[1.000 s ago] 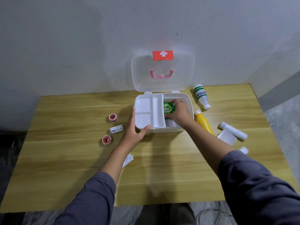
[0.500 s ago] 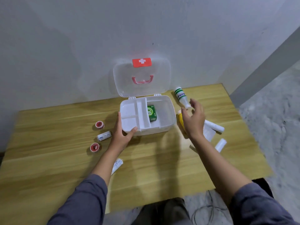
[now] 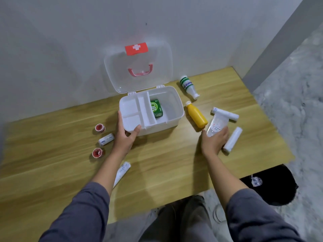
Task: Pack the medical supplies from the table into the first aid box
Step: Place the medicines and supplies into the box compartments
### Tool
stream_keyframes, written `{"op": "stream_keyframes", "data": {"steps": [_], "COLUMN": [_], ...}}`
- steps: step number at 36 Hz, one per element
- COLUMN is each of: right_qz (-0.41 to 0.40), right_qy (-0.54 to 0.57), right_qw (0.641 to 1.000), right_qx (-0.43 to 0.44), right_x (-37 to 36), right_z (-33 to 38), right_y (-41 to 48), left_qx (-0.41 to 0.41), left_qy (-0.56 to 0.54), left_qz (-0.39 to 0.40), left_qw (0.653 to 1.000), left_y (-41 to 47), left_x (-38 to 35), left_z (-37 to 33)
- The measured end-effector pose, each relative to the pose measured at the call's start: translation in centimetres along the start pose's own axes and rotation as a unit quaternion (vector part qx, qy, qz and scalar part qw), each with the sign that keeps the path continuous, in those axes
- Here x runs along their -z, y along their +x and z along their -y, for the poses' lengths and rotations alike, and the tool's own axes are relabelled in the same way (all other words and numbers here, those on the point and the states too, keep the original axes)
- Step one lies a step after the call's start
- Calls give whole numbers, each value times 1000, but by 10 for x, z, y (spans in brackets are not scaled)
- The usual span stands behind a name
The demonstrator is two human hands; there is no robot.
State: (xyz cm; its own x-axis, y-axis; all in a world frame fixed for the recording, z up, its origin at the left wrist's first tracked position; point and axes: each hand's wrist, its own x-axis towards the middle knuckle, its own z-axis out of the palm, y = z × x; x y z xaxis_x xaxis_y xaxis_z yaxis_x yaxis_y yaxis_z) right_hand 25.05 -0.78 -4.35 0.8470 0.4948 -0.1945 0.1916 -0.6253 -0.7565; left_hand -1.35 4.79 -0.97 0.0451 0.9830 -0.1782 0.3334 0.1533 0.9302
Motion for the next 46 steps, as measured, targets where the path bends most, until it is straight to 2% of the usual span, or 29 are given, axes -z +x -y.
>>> {"op": "stream_keyframes", "data": {"steps": [6, 11, 15, 18, 23, 28, 38, 42, 46], "right_qz": [-46, -30, 60, 157, 284, 349, 449, 444, 405], "right_qy": [25, 86, 74, 46, -54, -170, -232, -202, -154], "right_qw": [999, 988, 965, 945, 881, 824, 740, 754, 806], "right_qx": [15, 121, 245, 284, 374, 413, 443, 440, 403], "right_x": [11, 27, 34, 33, 20, -2, -46, -59, -58], "right_z": [7, 29, 65, 92, 119, 136, 161, 160, 153], "right_y": [0, -10, -13, -10, 1, 10, 14, 11, 4], "left_qx": [7, 21, 33, 35, 47, 64, 81, 84, 86], "left_qy": [3, -6, -11, -16, -29, -15, -24, -33, -34], "left_qz": [10, 13, 19, 25, 24, 34, 23, 15, 11], "left_qw": [1000, 1000, 999, 999, 998, 997, 996, 996, 996], "left_y": [0, -1, -2, -3, -3, -3, -3, -4, -5], "left_x": [1, 1, 3, 2, 2, 5, 3, 2, 1], "left_z": [1, -3, -7, -9, -13, -14, -14, -13, -14]}}
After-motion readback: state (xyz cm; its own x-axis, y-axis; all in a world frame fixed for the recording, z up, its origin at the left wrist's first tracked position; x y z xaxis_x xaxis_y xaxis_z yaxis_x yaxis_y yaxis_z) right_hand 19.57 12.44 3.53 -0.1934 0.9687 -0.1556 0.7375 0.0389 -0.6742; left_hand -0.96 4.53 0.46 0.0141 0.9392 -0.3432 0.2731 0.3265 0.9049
